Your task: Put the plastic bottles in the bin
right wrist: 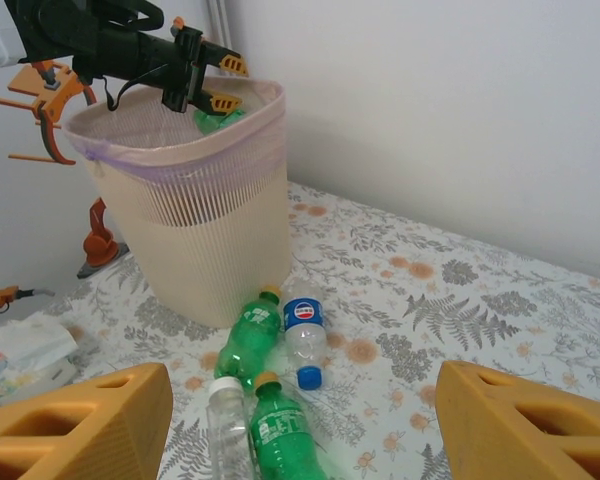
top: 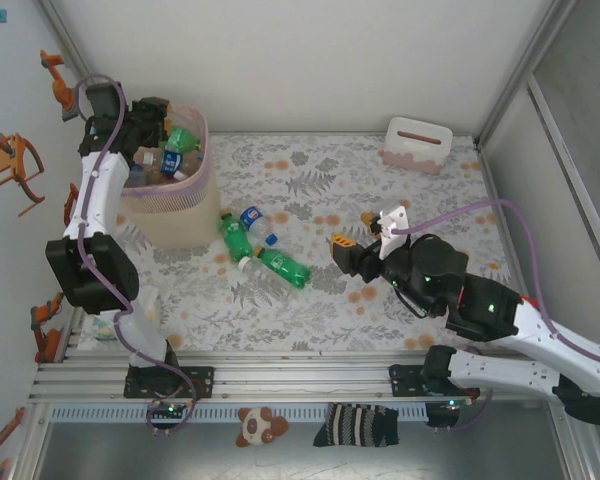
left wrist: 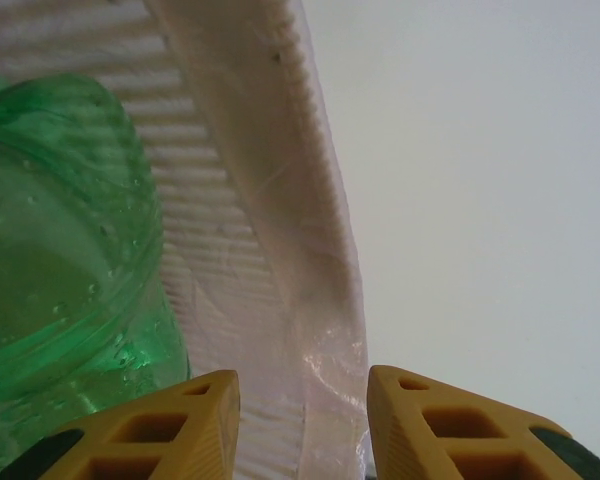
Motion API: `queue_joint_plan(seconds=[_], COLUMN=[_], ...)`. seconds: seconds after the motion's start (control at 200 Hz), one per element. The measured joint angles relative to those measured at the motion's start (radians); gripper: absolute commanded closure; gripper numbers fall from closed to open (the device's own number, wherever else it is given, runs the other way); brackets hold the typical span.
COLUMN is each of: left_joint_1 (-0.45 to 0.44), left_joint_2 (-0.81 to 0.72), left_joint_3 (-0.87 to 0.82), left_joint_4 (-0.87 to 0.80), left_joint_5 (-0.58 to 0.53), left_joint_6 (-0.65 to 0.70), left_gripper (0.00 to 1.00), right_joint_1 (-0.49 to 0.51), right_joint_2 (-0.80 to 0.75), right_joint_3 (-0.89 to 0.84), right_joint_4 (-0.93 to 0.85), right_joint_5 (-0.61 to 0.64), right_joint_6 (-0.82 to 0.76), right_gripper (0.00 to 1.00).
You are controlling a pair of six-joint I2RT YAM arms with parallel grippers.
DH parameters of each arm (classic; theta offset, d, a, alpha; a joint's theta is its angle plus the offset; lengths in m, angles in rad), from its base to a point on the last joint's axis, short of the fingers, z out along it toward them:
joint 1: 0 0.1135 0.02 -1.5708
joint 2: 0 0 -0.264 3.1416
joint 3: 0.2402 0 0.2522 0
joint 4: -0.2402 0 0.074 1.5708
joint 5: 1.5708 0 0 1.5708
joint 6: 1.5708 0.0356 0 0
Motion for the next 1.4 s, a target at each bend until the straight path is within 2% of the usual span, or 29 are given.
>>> queue_joint_plan(seconds=[0.24,0.481,0.746,1.026,1.212,1.402], left_joint_1=[0.0,-0.008,-0.044,-0.045,-0.042,-0.037], left_joint_2=[-0.053,-0.173,-0.4,-0.576,-0.66,-0.711], left_joint_3=[0.018,0.016,-0.164,-0.353,-0.449,-0.5], left_joint_4=[-0.031,-0.051,-0.08,-0.154,-0.201,-0.241], left_joint_5=[0.04,0.097,0.146,0.15,0.143,0.126], left_joint_6=[0.054,0.191,0.375,0.507,0.557,0.576], left_gripper=[0.58,0.55,0.49,0.46,0.46,0.46], right_joint_1=[0.0,0.0,-0.012,-0.063,-0.113,-0.113], right_joint_2=[-0.003,0.05,0.199,0.446,0.608,0.765], right_joint_3=[0.0,0.045,0.139,0.278,0.32,0.35], right_joint_4=[0.0,-0.011,-0.094,-0.216,-0.272,-0.286], right_joint_5=[0.0,0.004,-0.012,-0.154,-0.283,-0.391], right_joint_6=[-0.001,-0.005,-0.012,-0.002,0.031,0.061], right_gripper=[0.31,0.3,0.3,0.32,0.38,0.43])
